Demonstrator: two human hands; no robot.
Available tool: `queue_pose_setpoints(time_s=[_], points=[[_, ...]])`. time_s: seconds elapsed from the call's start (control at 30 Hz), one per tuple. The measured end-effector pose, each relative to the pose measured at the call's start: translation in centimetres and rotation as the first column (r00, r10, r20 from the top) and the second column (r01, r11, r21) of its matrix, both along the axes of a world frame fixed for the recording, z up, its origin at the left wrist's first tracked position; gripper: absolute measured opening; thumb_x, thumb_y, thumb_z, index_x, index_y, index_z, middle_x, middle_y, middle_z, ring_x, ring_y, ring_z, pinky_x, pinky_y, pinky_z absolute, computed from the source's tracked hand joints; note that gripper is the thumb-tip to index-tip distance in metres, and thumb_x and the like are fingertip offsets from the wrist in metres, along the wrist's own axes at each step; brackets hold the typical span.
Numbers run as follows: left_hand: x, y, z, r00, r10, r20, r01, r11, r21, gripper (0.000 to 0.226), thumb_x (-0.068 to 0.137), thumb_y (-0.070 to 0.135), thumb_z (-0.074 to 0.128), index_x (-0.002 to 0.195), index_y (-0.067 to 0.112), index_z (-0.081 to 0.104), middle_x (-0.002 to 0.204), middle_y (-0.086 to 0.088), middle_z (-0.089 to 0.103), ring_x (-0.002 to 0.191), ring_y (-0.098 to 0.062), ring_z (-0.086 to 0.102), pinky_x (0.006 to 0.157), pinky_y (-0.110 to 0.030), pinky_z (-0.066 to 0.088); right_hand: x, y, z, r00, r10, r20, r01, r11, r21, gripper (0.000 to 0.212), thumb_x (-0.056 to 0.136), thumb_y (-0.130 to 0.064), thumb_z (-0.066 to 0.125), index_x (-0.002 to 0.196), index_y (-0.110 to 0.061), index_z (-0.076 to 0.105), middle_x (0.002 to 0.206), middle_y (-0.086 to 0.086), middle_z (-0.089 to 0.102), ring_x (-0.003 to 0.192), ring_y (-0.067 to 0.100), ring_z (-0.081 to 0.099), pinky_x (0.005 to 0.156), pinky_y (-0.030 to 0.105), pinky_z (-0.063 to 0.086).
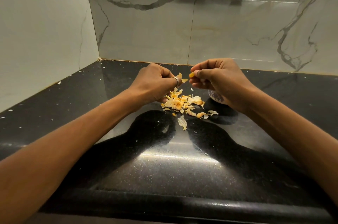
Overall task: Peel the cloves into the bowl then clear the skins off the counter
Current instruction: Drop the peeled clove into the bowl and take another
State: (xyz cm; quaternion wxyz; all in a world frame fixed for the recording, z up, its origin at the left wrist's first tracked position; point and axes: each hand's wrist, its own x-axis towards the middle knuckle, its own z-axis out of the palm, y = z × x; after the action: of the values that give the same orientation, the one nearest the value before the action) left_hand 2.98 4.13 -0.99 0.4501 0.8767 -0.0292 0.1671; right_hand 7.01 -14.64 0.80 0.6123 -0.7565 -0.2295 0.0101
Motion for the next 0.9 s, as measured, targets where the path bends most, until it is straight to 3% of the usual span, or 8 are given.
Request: queue_pose_setpoints(time_s=[0.13,0.23,0.37,0.43,0.6,0.73,0.9], points=[[0.0,0.0,-0.3,0.996,0.005,0.09,-0.023,0.979,0.201,0.008,0.087,0.026,0.071,0.084,0.02,0.076,0.075,0.006,0.07,0.072,-0.013,0.068,0.067,-0.038,0.063,0.8,-0.4,0.0,0.932,-0.112,0.344,0.186,0.964,-0.189,0.011,0.094,0.0,0.061,0.1,-0.006,0.068,0.089,0.014,0.073,0.078,0.02,0.074,0.073,0.031,0.063],[0.3,0.4,-0.6,0.99,0.002,0.143,-0.051,0.939,0.339,0.008,0.08,0.023,0.075,0.085,0.028,0.076,0.076,0.011,0.072,0.075,-0.004,0.068,0.076,-0.039,0.061,1.6,-1.1,0.4,0.785,-0.16,0.599,0.361,0.903,-0.231,0.012,0.091,-0.006,0.064,0.098,-0.01,0.072,0.084,0.005,0.074,0.075,0.016,0.072,0.075,0.032,0.061],[0.5,0.6,-0.7,0.993,-0.018,0.113,-0.03,0.914,0.405,0.022,0.077,0.013,0.079,0.081,0.035,0.075,0.072,0.019,0.072,0.074,0.006,0.067,0.078,-0.037,0.06,2.0,-2.5,1.2,0.606,-0.136,0.784,0.537,0.797,-0.277,0.016,0.089,-0.008,0.06,0.093,-0.008,0.076,0.085,0.009,0.074,0.075,0.019,0.065,0.074,0.031,0.057],[0.6,0.7,-0.7,0.992,-0.016,0.123,-0.038,0.906,0.422,0.022,0.079,0.013,0.079,0.082,0.035,0.077,0.074,0.02,0.073,0.075,0.007,0.067,0.078,-0.037,0.06,2.2,-2.9,1.3,0.594,-0.113,0.797,0.584,0.742,-0.331,0.017,0.087,-0.01,0.061,0.091,-0.008,0.077,0.085,0.011,0.073,0.075,0.022,0.064,0.072,0.032,0.055],[0.6,0.5,-0.8,0.983,-0.017,0.183,-0.068,0.892,0.447,0.017,0.088,0.021,0.069,0.096,0.031,0.079,0.078,0.022,0.068,0.077,-0.002,0.066,0.078,-0.039,0.06,2.6,-3.2,1.2,0.702,-0.075,0.709,0.569,0.657,-0.494,0.016,0.088,-0.018,0.062,0.091,-0.012,0.076,0.088,0.01,0.071,0.079,0.025,0.063,0.069,0.031,0.047],[0.7,0.6,-0.8,0.979,-0.035,0.201,-0.058,0.896,0.441,0.007,0.083,0.028,0.079,0.086,0.034,0.078,0.078,0.02,0.071,0.076,-0.001,0.067,0.076,-0.038,0.06,2.6,-3.2,1.2,0.741,-0.077,0.668,0.566,0.608,-0.557,0.017,0.087,-0.023,0.062,0.092,-0.016,0.076,0.091,0.009,0.071,0.083,0.027,0.064,0.069,0.033,0.049],[0.5,0.6,-0.7,0.966,0.004,0.259,-0.115,0.903,0.414,0.011,0.078,0.025,0.082,0.077,0.03,0.073,0.067,0.019,0.065,0.07,-0.002,0.064,0.074,-0.039,0.059,2.4,-3.1,1.1,0.696,-0.061,0.715,0.591,0.614,-0.523,0.015,0.085,-0.015,0.064,0.093,-0.018,0.076,0.092,0.009,0.073,0.084,0.028,0.065,0.074,0.04,0.057]])
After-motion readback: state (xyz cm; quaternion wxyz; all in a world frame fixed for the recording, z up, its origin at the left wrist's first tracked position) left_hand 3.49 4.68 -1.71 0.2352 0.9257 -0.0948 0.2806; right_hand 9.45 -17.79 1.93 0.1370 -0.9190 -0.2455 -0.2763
